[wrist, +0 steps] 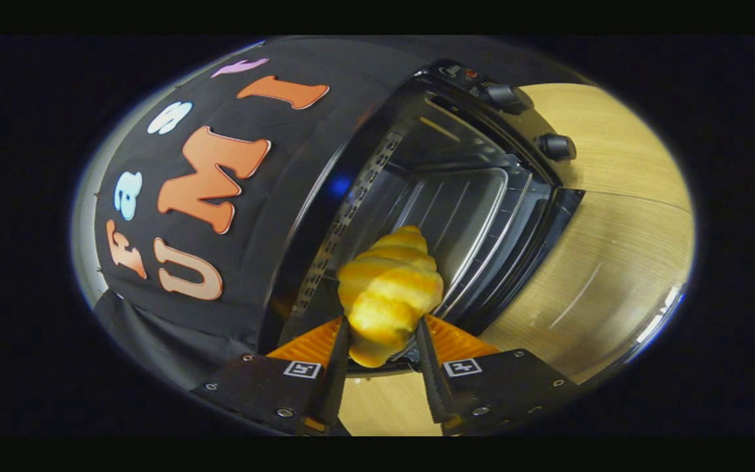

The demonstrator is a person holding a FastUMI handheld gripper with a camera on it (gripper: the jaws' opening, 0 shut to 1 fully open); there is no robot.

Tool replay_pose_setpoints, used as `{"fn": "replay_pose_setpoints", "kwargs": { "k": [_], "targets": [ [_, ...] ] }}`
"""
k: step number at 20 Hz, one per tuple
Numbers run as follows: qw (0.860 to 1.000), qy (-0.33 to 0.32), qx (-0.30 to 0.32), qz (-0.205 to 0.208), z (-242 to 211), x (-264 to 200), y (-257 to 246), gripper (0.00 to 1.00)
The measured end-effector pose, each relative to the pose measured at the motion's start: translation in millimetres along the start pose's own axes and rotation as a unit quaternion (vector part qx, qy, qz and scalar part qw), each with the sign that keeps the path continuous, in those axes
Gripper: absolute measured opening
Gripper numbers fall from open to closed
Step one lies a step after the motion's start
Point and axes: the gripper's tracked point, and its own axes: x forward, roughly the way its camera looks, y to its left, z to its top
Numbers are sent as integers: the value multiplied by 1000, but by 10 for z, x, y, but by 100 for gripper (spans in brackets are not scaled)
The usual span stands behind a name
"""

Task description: Open the toaster oven, put the food inside, and close the toaster oven door.

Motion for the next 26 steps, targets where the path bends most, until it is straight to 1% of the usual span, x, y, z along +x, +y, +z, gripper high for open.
{"fn": "replay_pose_setpoints", "kwargs": {
  "k": [2,5,12,15,18,21,24,26],
  "targets": [
    [1000,-2,10,3,13,52,23,56],
    [1000,1,15,6,-21,56,55,66],
    [1000,3,21,2,-65,-28,8,77],
    [999,5,31,13,-93,-220,55,88],
    [1000,15,1,7,-192,-474,31,97],
    [999,20,-26,7,-190,-758,19,97],
    [997,19,-79,-8,-176,-980,-73,98],
    [992,22,-122,-20,-176,-1127,-138,98]
  ]
}}
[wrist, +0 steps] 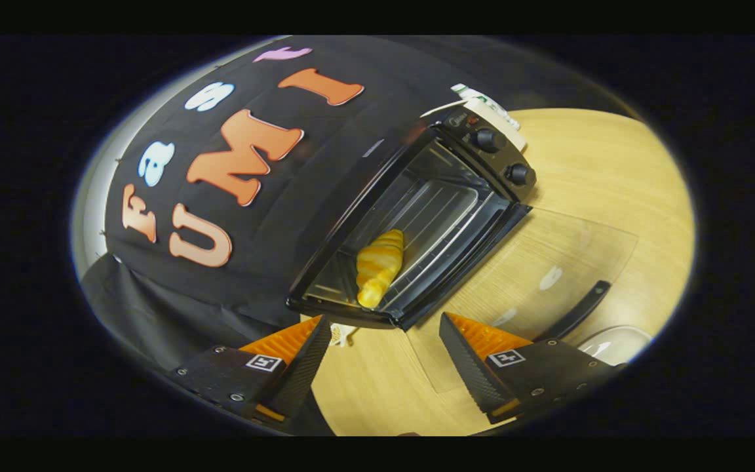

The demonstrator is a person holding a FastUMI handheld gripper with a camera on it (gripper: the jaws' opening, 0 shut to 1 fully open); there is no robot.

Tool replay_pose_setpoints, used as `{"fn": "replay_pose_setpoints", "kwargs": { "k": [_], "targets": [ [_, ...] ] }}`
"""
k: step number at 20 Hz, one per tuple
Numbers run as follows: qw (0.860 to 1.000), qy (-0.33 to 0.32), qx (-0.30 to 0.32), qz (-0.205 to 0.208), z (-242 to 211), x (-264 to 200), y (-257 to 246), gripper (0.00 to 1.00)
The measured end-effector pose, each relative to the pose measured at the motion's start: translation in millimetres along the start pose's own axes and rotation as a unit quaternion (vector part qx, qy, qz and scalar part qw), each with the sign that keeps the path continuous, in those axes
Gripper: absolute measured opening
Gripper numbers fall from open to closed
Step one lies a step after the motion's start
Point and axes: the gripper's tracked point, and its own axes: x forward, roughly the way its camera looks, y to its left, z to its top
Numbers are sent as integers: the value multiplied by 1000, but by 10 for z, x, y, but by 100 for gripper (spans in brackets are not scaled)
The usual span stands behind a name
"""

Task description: Open the toaster oven, put the food inside, and close the toaster oven door.

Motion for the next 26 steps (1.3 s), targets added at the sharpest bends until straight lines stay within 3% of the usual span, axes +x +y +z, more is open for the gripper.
{"fn": "replay_pose_setpoints", "kwargs": {
  "k": [5,9,13,20,24,26],
  "targets": [
    [991,18,-122,-45,-73,-303,-260,98],
    [975,26,-199,-91,-102,-535,-551,98],
    [948,43,-281,-146,-128,-683,-878,99],
    [899,82,-377,-207,-234,-698,-1268,99],
    [858,112,-450,-220,-301,-629,-1329,99],
    [853,125,-458,-214,-361,-543,-1329,100]
  ]
}}
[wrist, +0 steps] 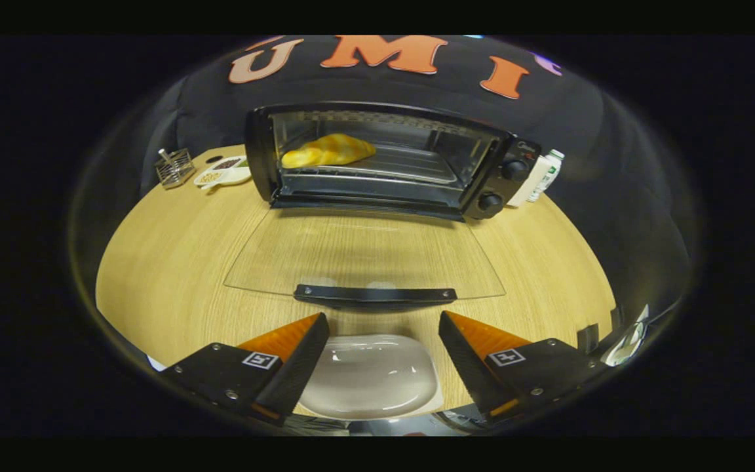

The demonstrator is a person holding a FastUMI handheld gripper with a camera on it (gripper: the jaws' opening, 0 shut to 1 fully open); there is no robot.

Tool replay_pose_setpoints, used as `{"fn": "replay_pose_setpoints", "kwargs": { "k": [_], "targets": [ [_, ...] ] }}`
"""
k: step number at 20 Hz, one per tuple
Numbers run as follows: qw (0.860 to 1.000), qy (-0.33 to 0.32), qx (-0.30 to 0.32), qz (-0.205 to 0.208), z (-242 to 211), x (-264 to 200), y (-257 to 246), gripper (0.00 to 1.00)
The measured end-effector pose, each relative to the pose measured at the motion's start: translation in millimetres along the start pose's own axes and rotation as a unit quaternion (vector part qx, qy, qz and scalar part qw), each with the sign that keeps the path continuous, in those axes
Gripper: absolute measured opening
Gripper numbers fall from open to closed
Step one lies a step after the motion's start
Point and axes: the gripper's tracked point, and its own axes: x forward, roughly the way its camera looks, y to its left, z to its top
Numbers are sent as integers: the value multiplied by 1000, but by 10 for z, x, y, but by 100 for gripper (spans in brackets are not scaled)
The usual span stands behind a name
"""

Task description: Open the toaster oven, put the food inside, and close the toaster oven door.

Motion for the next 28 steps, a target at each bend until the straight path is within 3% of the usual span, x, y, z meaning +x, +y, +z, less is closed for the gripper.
{"fn": "replay_pose_setpoints", "kwargs": {
  "k": [9,15,28],
  "targets": [
    [999,35,33,7,-115,289,29,100],
    [998,24,56,20,-31,178,31,100],
    [995,-67,77,10,908,-126,-117,100]
  ]
}}
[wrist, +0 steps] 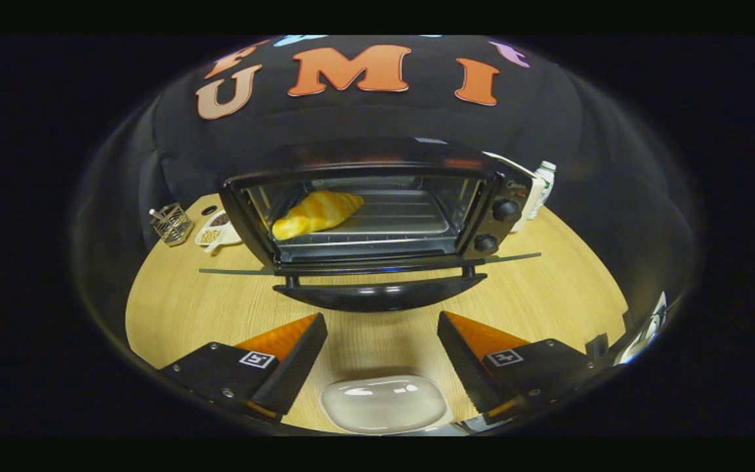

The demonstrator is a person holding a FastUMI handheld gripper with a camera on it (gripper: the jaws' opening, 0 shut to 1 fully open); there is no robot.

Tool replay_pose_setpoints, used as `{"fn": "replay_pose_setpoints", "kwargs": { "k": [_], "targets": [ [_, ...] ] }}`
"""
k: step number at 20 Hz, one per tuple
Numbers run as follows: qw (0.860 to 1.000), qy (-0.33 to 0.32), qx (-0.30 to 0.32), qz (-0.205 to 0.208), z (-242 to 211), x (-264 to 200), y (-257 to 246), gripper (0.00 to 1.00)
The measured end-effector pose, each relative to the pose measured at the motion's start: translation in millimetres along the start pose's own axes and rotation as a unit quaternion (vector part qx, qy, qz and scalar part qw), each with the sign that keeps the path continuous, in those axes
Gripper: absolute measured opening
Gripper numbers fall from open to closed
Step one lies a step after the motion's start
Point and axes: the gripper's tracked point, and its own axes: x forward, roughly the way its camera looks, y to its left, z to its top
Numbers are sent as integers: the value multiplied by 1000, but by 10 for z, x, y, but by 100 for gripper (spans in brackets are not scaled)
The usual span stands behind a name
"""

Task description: Open the toaster oven, put the food inside, and close the toaster oven door.

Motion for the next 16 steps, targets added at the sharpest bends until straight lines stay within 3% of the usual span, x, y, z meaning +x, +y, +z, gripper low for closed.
{"fn": "replay_pose_setpoints", "kwargs": {
  "k": [8,16],
  "targets": [
    [1000,-27,-12,5,519,126,58,100],
    [998,-66,13,14,987,308,134,100]
  ]
}}
